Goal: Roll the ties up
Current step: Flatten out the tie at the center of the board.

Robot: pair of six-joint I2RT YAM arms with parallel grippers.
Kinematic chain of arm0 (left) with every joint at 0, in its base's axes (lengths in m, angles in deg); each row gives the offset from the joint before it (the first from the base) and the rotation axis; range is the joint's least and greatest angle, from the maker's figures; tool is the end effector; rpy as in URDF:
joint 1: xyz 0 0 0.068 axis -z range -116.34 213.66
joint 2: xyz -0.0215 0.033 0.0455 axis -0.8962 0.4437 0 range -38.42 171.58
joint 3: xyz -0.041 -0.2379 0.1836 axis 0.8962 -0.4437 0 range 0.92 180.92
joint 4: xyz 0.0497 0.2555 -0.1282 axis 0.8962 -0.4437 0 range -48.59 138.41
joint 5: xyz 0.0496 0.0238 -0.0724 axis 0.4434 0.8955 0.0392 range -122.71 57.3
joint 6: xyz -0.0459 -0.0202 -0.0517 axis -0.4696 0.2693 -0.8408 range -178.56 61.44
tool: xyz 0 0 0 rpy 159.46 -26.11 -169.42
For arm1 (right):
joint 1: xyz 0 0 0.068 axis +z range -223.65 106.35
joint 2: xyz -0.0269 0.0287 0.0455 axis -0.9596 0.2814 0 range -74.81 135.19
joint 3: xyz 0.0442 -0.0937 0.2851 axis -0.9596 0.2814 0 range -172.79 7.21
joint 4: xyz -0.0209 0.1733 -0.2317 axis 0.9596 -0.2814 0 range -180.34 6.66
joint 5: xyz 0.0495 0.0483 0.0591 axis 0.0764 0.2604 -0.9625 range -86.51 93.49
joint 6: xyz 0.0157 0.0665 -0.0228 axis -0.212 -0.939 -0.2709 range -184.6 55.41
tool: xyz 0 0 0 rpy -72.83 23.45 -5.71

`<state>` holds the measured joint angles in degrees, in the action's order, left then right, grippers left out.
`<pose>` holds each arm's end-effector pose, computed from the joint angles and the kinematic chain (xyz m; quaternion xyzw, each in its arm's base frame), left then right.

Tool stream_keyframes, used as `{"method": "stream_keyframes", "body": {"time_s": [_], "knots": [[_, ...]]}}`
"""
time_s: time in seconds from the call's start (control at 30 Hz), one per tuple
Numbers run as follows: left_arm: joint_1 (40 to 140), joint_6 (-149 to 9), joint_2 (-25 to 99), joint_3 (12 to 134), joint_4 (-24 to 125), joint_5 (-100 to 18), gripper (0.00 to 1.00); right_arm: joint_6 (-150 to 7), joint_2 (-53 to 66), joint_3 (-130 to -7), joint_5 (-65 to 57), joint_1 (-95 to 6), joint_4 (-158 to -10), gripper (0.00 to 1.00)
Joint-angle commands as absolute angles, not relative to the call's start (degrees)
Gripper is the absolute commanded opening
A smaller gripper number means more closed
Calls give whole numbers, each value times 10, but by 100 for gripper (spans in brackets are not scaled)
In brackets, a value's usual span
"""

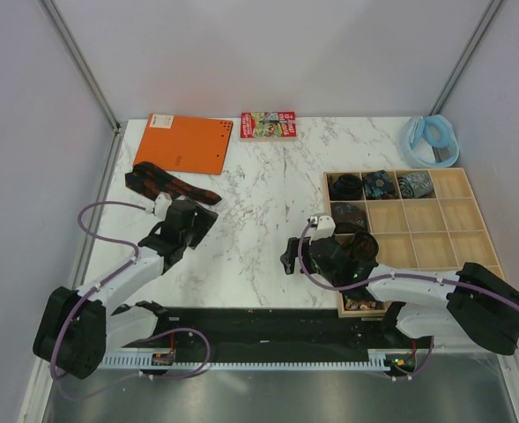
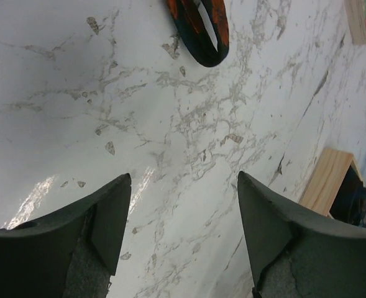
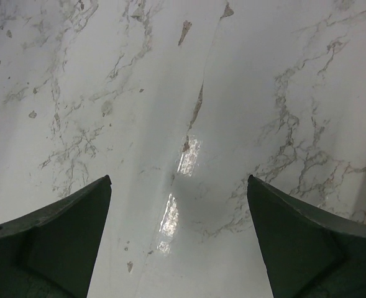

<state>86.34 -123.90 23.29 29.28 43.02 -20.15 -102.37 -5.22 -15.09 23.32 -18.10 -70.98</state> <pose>0.2322 -0.0830 0.1896 -0.3701 0.8176 -0.2278 0.3778 0.1606 0.1984 0.1543 -0.0564 0.8752 0.2265 0.4236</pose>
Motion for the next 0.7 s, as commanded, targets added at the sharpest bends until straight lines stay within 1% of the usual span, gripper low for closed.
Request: {"method": "stream_keyframes", "body": {"time_s": [0.0, 0.2, 0.33, 0.4, 0.67], "knots": [[879, -1368, 307, 341, 466, -114, 74, -1019, -62, -137, 245, -178, -644, 98], [897, -1412, 420, 407, 481, -52, 71, -1014, -59, -127, 230, -178, -619, 98], [903, -1437, 456, 427, 478, -15, 69, -1012, -57, -124, 227, -178, -609, 98], [906, -1464, 478, 433, 477, -6, 68, -1012, -55, -122, 226, -178, -604, 98], [909, -1482, 558, 485, 477, 10, 66, -1009, -50, -123, 219, -178, -597, 98]]}}
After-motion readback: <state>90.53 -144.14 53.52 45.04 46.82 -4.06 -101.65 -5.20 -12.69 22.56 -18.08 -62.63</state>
